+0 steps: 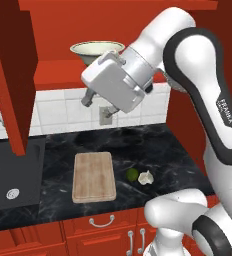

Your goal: Open the cabinet. Place the bowl and condiment on the counter. Then place the lime and garlic on the cutting board.

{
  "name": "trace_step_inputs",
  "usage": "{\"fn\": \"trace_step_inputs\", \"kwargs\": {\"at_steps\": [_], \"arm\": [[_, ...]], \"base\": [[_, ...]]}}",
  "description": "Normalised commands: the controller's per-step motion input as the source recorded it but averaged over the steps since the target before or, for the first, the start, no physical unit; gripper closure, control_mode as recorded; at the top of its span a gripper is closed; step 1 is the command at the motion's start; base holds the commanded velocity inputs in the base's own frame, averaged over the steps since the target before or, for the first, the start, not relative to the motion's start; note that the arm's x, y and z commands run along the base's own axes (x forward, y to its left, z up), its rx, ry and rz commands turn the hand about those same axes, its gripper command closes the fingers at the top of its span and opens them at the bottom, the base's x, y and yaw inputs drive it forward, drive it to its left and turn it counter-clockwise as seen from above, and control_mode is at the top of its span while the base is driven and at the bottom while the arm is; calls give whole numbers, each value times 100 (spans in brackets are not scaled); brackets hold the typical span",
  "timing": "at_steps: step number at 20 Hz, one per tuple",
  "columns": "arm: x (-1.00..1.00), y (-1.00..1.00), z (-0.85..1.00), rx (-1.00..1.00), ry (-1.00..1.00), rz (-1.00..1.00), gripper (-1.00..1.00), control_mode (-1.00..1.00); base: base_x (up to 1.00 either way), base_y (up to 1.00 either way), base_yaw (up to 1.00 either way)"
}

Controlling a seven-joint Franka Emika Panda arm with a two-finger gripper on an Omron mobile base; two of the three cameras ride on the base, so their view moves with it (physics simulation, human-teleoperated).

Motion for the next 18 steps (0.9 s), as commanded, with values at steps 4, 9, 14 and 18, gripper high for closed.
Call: {"fn": "trace_step_inputs", "kwargs": {"at_steps": [4, 9, 14, 18], "arm": [[38, -96, 2, -27, -8, 0, -100, -100], [58, -76, 0, -25, -21, 0, -100, -100], [61, -36, 0, -23, -35, 0, -100, -100], [44, -34, 0, -20, -42, 0, -100, -100]], "base": [[0, 0, 0], [0, 0, 0], [0, 0, 0], [0, 0, 0]]}}
